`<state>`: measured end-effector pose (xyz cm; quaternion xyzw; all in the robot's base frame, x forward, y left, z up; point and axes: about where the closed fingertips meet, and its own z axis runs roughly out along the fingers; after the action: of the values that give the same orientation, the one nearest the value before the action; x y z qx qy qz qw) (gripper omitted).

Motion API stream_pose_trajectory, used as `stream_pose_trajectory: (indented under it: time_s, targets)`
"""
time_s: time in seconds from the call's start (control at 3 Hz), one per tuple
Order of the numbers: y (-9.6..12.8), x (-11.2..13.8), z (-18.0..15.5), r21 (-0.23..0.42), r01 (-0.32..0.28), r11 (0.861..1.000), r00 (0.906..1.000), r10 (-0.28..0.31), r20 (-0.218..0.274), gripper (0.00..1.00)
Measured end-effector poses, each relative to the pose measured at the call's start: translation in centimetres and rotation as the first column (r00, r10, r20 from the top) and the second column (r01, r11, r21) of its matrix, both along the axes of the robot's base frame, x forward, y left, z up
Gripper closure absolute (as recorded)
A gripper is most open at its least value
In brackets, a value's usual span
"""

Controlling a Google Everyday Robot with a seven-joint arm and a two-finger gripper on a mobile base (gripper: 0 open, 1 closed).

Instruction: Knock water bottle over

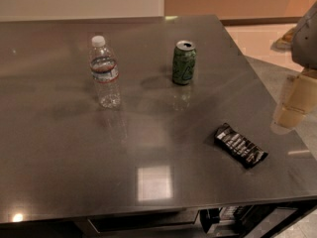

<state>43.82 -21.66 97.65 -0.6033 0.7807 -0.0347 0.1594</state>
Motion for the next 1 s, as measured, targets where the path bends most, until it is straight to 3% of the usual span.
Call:
stream_pose_trajectory:
  time_s: [0.67, 1.0]
  targets:
    - [0.8, 0.5, 0.2, 0.032, -0.006, 0.999, 1.0, 0.006, 0.004, 0.0]
    - [3.0, 2.2, 0.0, 0.105, -0.022, 0.994, 0.9997, 0.021, 0.009, 0.0]
